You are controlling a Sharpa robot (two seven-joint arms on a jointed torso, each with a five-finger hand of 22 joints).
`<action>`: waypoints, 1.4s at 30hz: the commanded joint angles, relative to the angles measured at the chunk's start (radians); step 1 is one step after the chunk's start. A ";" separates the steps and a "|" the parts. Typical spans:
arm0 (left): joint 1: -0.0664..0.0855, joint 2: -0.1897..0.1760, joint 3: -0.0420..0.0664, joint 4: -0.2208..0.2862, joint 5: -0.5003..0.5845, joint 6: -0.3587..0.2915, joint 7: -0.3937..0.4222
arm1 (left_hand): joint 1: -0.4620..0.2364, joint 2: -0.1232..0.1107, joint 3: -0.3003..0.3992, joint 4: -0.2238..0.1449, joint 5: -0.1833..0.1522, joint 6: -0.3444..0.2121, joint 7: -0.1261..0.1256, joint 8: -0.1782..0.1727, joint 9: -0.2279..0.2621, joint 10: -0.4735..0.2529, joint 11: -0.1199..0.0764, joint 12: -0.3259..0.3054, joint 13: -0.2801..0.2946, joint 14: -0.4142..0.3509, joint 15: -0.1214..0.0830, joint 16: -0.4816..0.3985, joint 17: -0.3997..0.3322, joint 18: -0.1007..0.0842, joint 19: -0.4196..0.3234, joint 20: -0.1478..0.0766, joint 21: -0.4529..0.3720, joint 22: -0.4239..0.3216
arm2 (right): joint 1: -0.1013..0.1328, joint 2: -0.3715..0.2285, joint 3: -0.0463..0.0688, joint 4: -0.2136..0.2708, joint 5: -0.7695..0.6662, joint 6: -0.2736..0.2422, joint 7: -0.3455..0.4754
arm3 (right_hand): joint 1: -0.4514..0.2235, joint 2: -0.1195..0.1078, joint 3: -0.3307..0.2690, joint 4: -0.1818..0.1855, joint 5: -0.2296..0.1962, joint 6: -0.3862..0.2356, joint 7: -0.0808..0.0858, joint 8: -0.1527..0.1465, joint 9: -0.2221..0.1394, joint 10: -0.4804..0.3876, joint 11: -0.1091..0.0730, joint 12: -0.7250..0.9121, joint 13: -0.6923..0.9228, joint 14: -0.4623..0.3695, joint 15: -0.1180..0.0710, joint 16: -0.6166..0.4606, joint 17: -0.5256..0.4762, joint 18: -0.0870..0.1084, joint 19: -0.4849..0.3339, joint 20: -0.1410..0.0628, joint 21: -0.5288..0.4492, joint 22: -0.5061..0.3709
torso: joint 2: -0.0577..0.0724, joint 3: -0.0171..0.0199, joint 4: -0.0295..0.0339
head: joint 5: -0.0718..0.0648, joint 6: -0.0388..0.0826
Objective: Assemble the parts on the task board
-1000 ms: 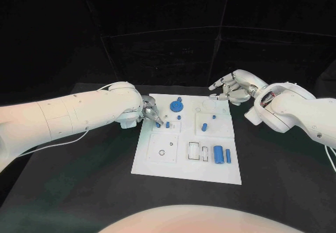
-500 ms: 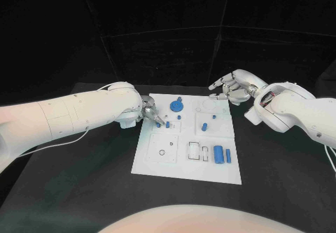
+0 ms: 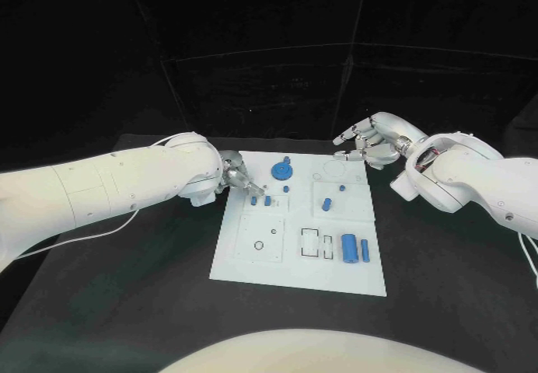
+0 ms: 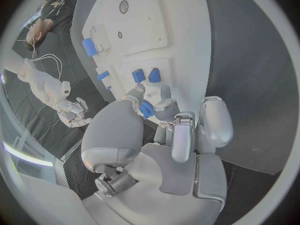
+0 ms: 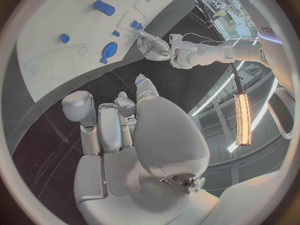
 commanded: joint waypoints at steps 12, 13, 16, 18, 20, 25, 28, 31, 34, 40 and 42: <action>0.002 -0.016 0.000 0.006 0.191 -0.265 0.483 | 0.323 0.089 0.006 -0.096 0.007 -0.160 0.094 -0.110 -0.088 -0.388 0.085 -0.351 -0.353 -0.106 0.066 -0.304 -0.228 0.088 -0.313 0.053 -0.450 -0.481 | 0.002 -0.001 0.001 -0.001 -0.001 -0.007 0.009 | -0.003 0.010 -0.003 -0.001 0.006 -0.007 -0.001 0.005 -0.001 -0.006 0.002 -0.001 -0.001 0.023 -0.007 -0.005 -0.001 0.010 -0.001 -0.001 -0.003 -0.001 | 0.000 -0.0003 0.0014 | -0.007 0.007; 0.002 -0.012 -0.004 0.005 0.182 -0.271 0.508 | 0.353 0.089 0.027 -0.113 0.003 -0.161 0.103 -0.127 -0.105 -0.422 0.095 -0.387 -0.378 -0.166 0.076 -0.374 -0.318 0.086 -0.336 0.061 -0.474 -0.492 | 0.002 -0.001 0.001 -0.002 -0.001 -0.008 0.010 | -0.003 0.010 -0.003 -0.001 0.006 -0.007 -0.001 0.005 -0.001 -0.006 0.002 -0.001 -0.001 0.023 -0.007 -0.005 -0.001 0.010 -0.001 -0.001 -0.003 -0.001 | 0.000 -0.0002 0.0015 | -0.007 0.008; 0.001 0.007 -0.018 -0.003 0.140 -0.295 0.567 | 0.391 0.068 0.086 -0.151 0.008 -0.142 0.121 -0.195 -0.174 -0.460 0.121 -0.493 -0.476 -0.281 0.100 -0.507 -0.478 0.090 -0.378 0.085 -0.535 -0.525 | 0.002 0.001 0.001 -0.004 -0.001 -0.008 0.010 | -0.004 0.010 -0.004 0.000 0.006 -0.008 0.000 0.005 -0.001 -0.007 0.002 0.000 -0.001 0.023 -0.006 -0.005 0.000 0.010 -0.001 -0.001 -0.004 -0.001 | 0.000 -0.0008 -0.0009 | -0.008 0.011; 0.001 0.023 -0.024 -0.013 0.100 -0.302 0.582 | 0.384 0.042 0.121 -0.172 0.002 -0.118 0.121 -0.247 -0.231 -0.446 0.129 -0.549 -0.550 -0.327 0.101 -0.591 -0.588 0.097 -0.378 0.100 -0.567 -0.547 | 0.002 0.001 0.001 -0.005 -0.001 -0.008 0.011 | -0.004 0.010 -0.004 0.000 0.006 -0.008 0.000 0.005 -0.001 -0.007 0.002 0.000 -0.001 0.023 -0.006 -0.005 0.000 0.010 -0.001 -0.001 -0.004 -0.001 | 0.000 -0.0010 -0.0012 | -0.012 0.016; 0.000 0.040 -0.028 -0.025 0.048 -0.311 0.589 | 0.384 0.028 0.122 -0.180 0.001 -0.113 0.125 -0.256 -0.241 -0.458 0.131 -0.567 -0.567 -0.337 0.106 -0.613 -0.612 0.098 -0.379 0.101 -0.576 -0.553 | 0.002 0.003 0.001 -0.006 -0.001 -0.008 0.012 | -0.004 0.010 -0.004 0.000 0.006 -0.008 0.000 0.005 -0.001 -0.007 0.002 0.000 -0.001 0.023 -0.006 -0.005 0.000 0.010 -0.001 -0.001 -0.004 -0.001 | 0.001 -0.0010 -0.0013 | -0.014 0.017; -0.003 0.079 -0.033 -0.062 -0.058 -0.318 0.594 | 0.365 0.002 0.131 -0.201 0.002 -0.075 0.112 -0.301 -0.296 -0.424 0.123 -0.610 -0.636 -0.203 0.096 -0.512 -0.514 0.101 -0.304 0.095 -0.569 -0.561 | 0.002 0.006 0.000 -0.008 0.001 -0.005 0.015 | -0.004 0.010 -0.004 0.000 0.006 -0.008 0.000 0.005 -0.001 -0.007 0.002 0.000 -0.001 0.023 -0.006 -0.005 0.000 0.010 -0.001 -0.001 -0.004 -0.001 | 0.002 0.0006 -0.0028 | -0.017 0.022; -0.004 0.097 -0.036 -0.084 -0.099 -0.311 0.597 | 0.325 -0.014 0.107 -0.191 0.000 -0.047 0.098 -0.315 -0.315 -0.390 0.107 -0.613 -0.657 -0.075 0.085 -0.338 -0.302 0.101 -0.237 0.085 -0.535 -0.548 | 0.002 0.007 0.000 -0.008 0.002 -0.003 0.016 | -0.004 0.010 -0.004 0.000 0.006 -0.008 0.000 0.005 -0.001 -0.007 0.002 0.000 -0.001 0.023 -0.006 -0.005 0.000 0.010 -0.001 -0.001 -0.004 -0.001 | 0.001 -0.0002 -0.0011 | -0.021 0.023; -0.005 0.117 -0.039 -0.109 -0.153 -0.283 0.588 | 0.313 -0.018 0.092 -0.191 0.000 -0.028 0.093 -0.330 -0.333 -0.381 0.102 -0.629 -0.679 -0.027 0.078 -0.262 -0.210 0.085 -0.166 0.076 -0.447 -0.464 | 0.002 0.009 0.000 -0.009 0.002 -0.002 0.016 | -0.004 0.011 -0.003 0.000 0.006 -0.008 0.000 0.005 -0.001 -0.006 0.002 0.000 0.000 0.023 -0.006 -0.004 0.001 0.009 0.000 -0.001 -0.003 0.000 | 0.001 -0.0002 -0.0007 | -0.022 0.023; -0.007 0.135 -0.041 -0.127 -0.201 -0.253 0.574 | 0.321 -0.010 0.092 -0.198 0.001 -0.008 0.089 -0.342 -0.347 -0.388 0.102 -0.654 -0.703 0.004 0.075 -0.213 -0.144 0.064 -0.103 0.072 -0.343 -0.352 | 0.002 0.011 0.000 -0.010 0.003 -0.002 0.017 | -0.004 0.011 -0.003 0.000 0.006 -0.008 0.000 0.005 -0.001 -0.006 0.002 0.000 0.000 0.023 -0.006 -0.004 0.001 0.009 0.000 -0.001 -0.003 0.000 | 0.002 -0.0002 -0.0014 | -0.023 0.024; -0.012 0.165 -0.043 -0.157 -0.259 -0.203 0.552 | 0.328 0.002 0.100 -0.209 0.001 0.022 0.085 -0.359 -0.368 -0.379 0.103 -0.688 -0.740 0.021 0.074 -0.191 -0.122 0.052 -0.061 0.069 -0.277 -0.283 | 0.002 0.015 0.000 -0.011 0.003 -0.001 0.018 | -0.004 0.011 -0.003 0.000 0.006 -0.008 0.000 0.005 -0.001 -0.006 0.002 0.000 0.000 0.023 -0.006 -0.004 0.001 0.009 0.000 -0.001 -0.003 0.000 | 0.001 0.0002 -0.0025 | -0.023 0.024; -0.014 0.177 -0.043 -0.169 -0.270 -0.190 0.548 | 0.329 0.005 0.103 -0.212 0.001 0.031 0.084 -0.363 -0.374 -0.372 0.103 -0.696 -0.750 0.024 0.074 -0.188 -0.119 0.049 -0.052 0.068 -0.262 -0.266 | 0.002 0.016 0.000 -0.011 0.003 -0.001 0.018 | -0.004 0.011 -0.003 0.000 0.006 -0.008 0.000 0.005 -0.001 -0.006 0.002 0.000 0.000 0.023 -0.006 -0.004 0.001 0.009 0.000 -0.001 -0.003 0.000 | 0.001 0.0000 -0.0015 | -0.025 0.024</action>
